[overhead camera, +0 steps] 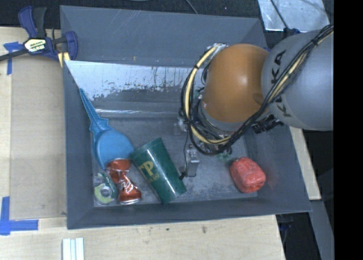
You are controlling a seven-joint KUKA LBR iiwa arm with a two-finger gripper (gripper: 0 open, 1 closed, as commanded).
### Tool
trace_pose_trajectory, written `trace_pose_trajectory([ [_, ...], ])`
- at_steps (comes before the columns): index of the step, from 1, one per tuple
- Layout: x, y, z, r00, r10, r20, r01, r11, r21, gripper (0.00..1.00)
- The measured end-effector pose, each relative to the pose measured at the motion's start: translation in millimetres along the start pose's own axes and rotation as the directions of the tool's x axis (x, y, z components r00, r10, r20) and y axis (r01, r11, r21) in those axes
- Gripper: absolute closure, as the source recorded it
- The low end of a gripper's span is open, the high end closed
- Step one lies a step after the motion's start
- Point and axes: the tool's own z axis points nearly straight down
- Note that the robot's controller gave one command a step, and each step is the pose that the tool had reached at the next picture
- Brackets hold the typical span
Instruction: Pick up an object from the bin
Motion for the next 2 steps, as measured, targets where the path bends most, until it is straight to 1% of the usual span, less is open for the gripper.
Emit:
trace_pose_trajectory([
  [1,-1.8,0,-5,1.000,0.002,0.008,-0.002,1.000,-0.001,0.00],
  [2,5.5,38,31,0.990,0.144,0.008,-0.144,0.990,-0.001,0.00],
])
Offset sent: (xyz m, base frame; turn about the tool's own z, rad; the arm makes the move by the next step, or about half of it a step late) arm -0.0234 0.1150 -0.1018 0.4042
